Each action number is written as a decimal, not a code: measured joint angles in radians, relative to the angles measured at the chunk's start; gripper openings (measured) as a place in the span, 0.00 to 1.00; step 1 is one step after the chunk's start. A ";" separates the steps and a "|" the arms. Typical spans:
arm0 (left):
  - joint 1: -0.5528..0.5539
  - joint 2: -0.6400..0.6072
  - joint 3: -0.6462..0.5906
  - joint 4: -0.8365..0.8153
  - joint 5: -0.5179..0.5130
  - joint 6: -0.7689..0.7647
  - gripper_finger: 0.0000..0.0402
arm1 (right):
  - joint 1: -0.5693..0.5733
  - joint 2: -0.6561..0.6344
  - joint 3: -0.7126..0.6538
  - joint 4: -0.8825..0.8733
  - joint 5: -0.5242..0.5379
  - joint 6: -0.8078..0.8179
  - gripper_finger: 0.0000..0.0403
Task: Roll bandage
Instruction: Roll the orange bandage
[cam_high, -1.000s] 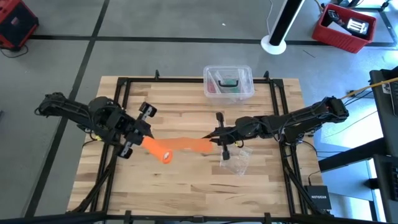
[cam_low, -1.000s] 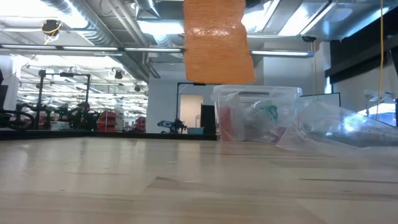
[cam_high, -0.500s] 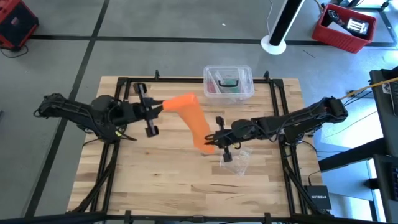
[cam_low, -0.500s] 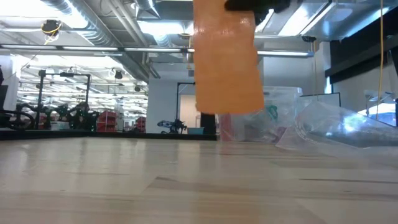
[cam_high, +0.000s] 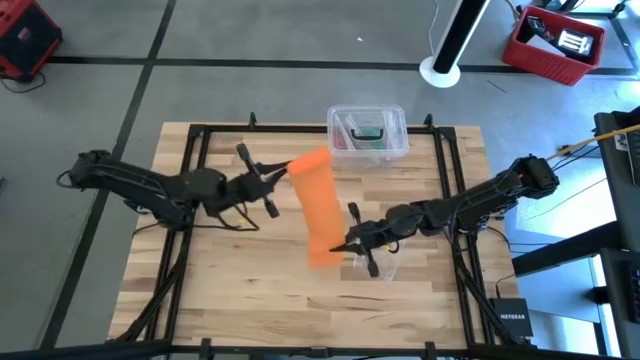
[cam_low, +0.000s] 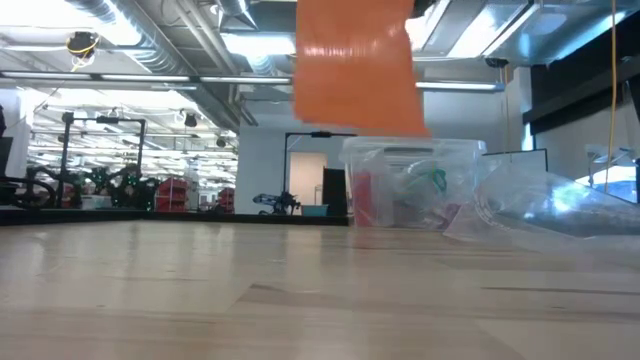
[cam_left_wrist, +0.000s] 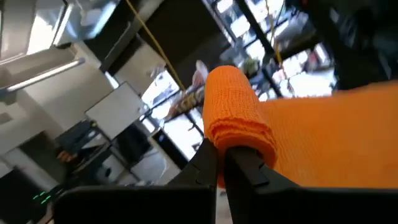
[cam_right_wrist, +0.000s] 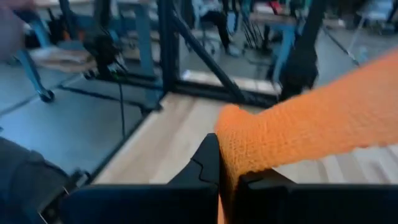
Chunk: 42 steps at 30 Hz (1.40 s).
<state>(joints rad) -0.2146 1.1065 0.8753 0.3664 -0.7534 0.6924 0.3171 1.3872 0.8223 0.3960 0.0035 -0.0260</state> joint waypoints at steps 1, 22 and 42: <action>0.000 0.016 0.000 -0.004 -0.015 0.000 0.00 | 0.003 0.000 0.000 0.017 -0.008 0.000 0.00; -0.089 0.246 0.000 -0.154 -0.062 -0.136 0.00 | 0.001 -0.078 0.426 -0.287 -0.039 -0.191 0.01; -0.257 0.345 -0.001 -0.039 -0.054 -0.135 0.00 | -0.371 -0.008 0.465 -0.463 0.022 -0.128 0.06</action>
<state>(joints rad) -0.4713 1.4512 0.8742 0.3277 -0.8079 0.5571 -0.0541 1.3789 1.2873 -0.0665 0.0254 -0.1539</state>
